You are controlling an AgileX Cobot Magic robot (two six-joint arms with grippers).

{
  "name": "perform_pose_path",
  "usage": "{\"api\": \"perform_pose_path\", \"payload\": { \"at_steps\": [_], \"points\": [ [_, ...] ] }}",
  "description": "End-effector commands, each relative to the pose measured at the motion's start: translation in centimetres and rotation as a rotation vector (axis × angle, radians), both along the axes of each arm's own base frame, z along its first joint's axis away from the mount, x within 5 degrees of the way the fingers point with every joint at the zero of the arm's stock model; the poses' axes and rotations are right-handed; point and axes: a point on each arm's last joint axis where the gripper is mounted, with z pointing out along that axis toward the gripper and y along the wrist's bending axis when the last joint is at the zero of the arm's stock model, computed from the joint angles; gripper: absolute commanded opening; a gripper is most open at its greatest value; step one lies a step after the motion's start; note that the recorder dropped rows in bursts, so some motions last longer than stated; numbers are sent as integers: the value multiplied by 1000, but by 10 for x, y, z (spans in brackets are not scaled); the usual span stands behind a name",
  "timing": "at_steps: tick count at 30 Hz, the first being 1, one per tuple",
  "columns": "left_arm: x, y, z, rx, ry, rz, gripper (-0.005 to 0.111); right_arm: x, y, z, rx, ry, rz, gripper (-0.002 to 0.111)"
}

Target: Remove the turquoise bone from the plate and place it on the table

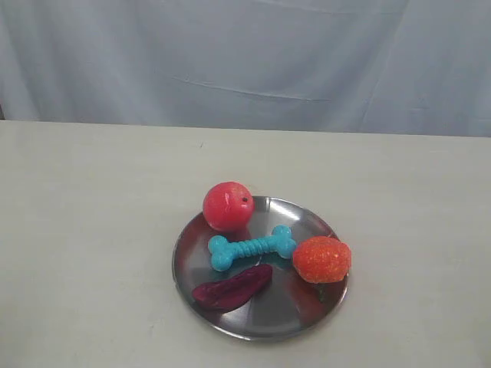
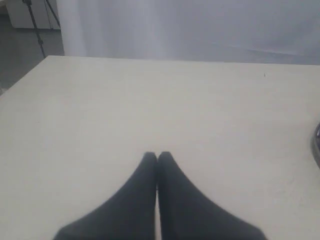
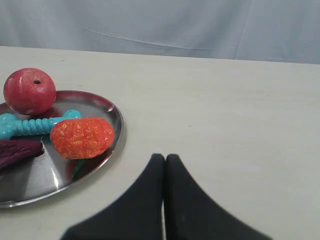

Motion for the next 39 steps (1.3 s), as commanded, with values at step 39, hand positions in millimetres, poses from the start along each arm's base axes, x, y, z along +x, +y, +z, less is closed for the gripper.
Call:
{"api": "perform_pose_path", "payload": {
  "at_steps": [39],
  "points": [
    [0, 0, 0, -7, -5, 5, 0, -6, -1, 62, -208, -680, -29, 0]
  ]
}}
